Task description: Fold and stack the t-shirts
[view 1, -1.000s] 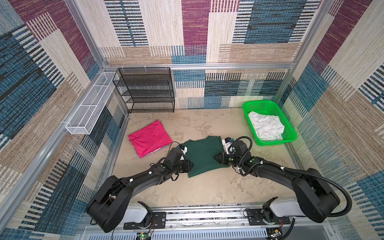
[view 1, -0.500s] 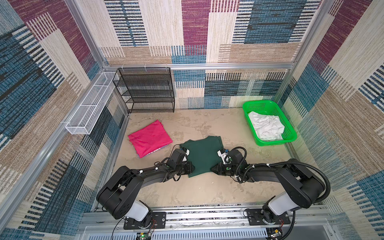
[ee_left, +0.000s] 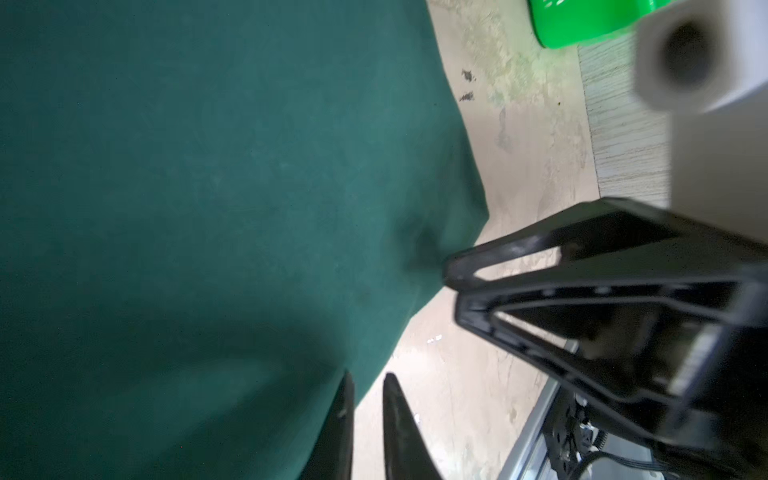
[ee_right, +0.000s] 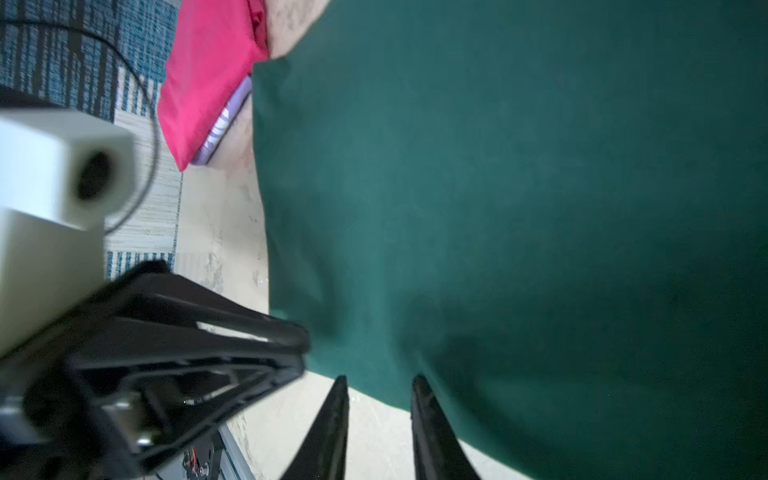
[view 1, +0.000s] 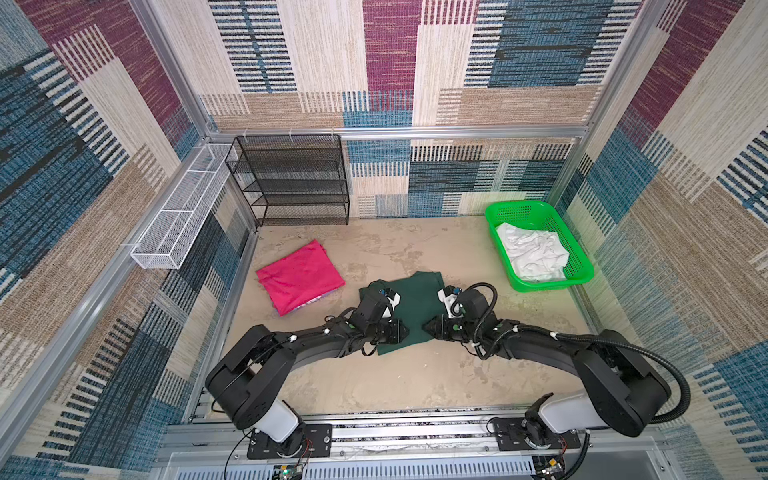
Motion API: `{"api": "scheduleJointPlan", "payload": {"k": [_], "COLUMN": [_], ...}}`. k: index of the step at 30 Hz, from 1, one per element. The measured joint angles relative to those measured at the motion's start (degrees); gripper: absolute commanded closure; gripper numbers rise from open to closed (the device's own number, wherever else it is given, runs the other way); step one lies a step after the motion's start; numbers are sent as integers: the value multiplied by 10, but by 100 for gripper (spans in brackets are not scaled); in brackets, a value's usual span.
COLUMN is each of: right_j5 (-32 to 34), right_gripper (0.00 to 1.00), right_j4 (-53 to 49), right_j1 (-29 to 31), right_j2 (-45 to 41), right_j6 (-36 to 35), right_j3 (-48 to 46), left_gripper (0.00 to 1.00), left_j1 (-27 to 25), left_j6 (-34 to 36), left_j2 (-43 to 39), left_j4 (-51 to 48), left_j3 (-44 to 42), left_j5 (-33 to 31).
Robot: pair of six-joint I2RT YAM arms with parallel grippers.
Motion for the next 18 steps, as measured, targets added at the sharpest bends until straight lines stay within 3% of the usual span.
{"api": "scheduleJointPlan", "payload": {"k": [4,8,14,18], "right_j5": [16,17,-11,-23], "right_gripper": [70,70,71,72], "right_j4": [-29,-29,3,14], "right_j1": [-3,-18,-50,-56], "right_j2": [27,107,242,307], "right_j6": [-15,-33,-51,-62], "right_j3": [56,131,251,313], "left_gripper": [84,84,83,75], "left_j1": [-13,-16,-16,-8], "left_j6": [-4,-13,-16,-14], "left_j2": [40,41,-13,-71], "left_j4": [19,28,16,5], "left_j3": [6,-9,-34,-31], "left_j5": [11,6,-18,-43]}}
